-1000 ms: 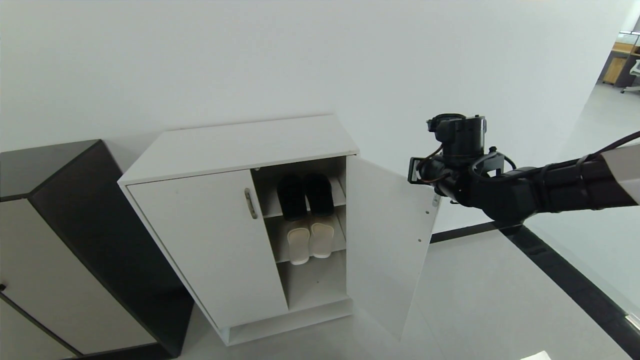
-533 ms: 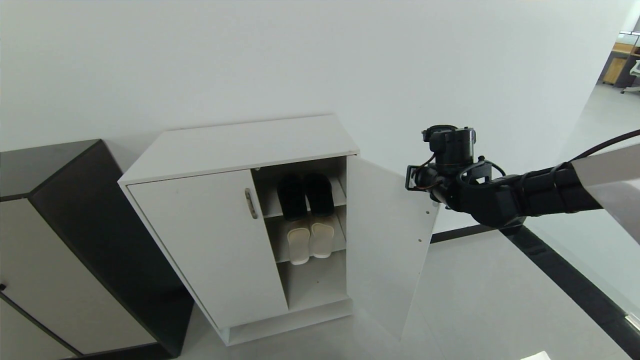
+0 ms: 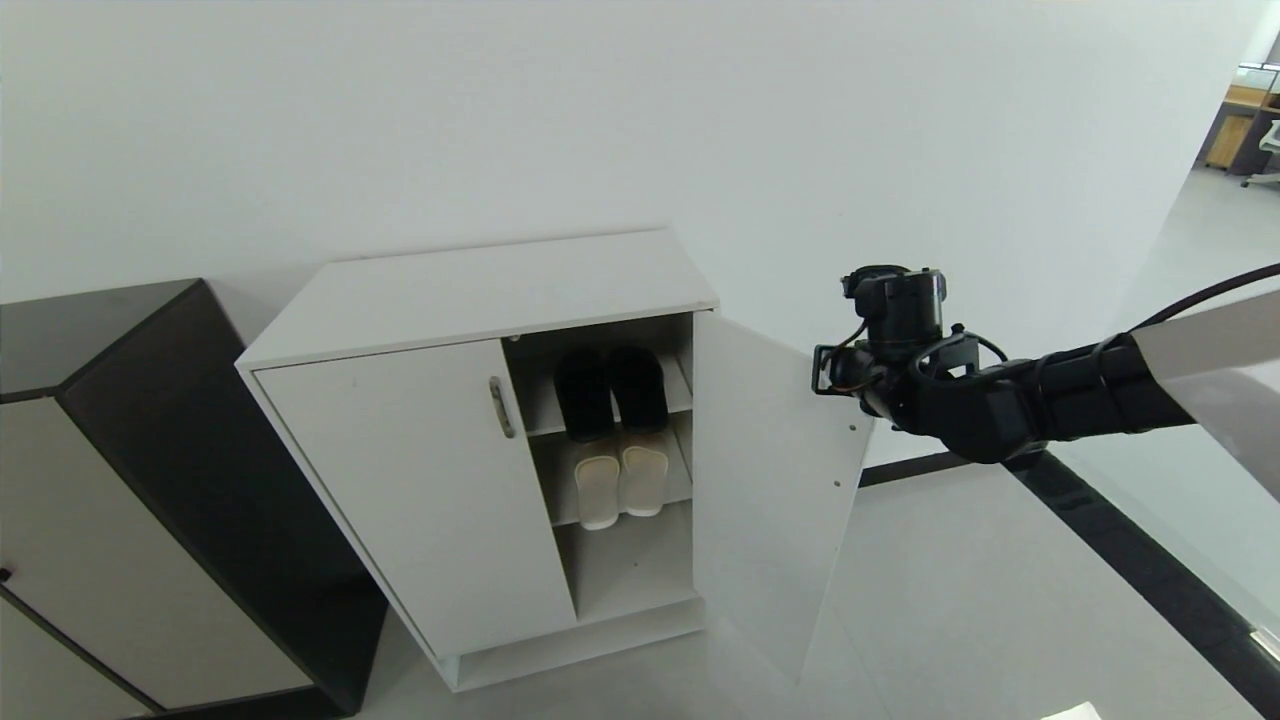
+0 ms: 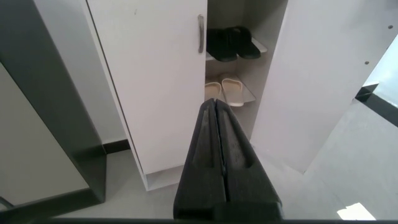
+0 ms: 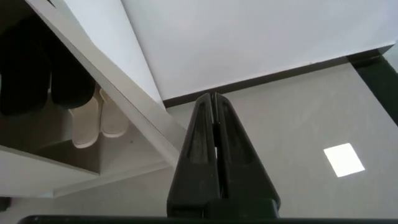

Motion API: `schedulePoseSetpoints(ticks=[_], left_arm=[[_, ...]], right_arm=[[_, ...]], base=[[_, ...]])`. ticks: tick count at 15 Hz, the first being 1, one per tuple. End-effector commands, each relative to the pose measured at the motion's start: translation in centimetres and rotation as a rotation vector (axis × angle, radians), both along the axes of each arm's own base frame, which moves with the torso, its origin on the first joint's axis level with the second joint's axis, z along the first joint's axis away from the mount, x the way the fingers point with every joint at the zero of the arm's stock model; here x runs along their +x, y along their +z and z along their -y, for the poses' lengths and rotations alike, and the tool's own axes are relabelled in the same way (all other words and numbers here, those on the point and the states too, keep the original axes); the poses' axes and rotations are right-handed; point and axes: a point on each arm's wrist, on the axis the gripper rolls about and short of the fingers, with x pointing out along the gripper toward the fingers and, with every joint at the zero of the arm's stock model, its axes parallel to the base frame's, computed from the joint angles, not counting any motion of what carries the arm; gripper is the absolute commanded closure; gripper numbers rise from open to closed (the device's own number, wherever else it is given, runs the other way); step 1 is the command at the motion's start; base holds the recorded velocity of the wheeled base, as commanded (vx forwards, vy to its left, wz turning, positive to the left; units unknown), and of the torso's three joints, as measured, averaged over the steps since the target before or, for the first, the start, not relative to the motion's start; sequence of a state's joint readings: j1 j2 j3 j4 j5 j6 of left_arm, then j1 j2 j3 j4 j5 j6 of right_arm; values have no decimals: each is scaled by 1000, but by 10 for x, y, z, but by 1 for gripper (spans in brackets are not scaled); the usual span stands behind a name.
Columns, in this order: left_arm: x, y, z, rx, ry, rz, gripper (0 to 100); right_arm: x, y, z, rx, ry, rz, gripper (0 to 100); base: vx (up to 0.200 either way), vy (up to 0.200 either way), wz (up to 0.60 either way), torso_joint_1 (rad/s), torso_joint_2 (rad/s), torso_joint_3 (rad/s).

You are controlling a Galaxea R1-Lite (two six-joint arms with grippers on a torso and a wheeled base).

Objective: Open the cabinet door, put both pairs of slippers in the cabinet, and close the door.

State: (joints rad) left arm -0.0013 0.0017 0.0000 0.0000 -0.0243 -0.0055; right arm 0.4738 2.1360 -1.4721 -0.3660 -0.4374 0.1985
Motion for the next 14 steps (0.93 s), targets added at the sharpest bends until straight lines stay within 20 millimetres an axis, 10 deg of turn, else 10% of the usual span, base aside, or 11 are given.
schedulePoseSetpoints(ticks=[1, 7, 14], left_arm=[[0, 0, 0, -1, -1, 0, 100], [0, 0, 0, -1, -1, -1, 100], [0, 0, 0, -1, -1, -1, 100]], right_arm=[[-12, 7, -2, -4, 17, -7, 100], [-79, 12, -47, -15, 184, -47, 100], [-94, 7, -48, -46, 236, 9, 100]], base=[[0, 0, 0, 0, 0, 0], [0, 0, 0, 0, 0, 0], [0, 0, 0, 0, 0, 0]])
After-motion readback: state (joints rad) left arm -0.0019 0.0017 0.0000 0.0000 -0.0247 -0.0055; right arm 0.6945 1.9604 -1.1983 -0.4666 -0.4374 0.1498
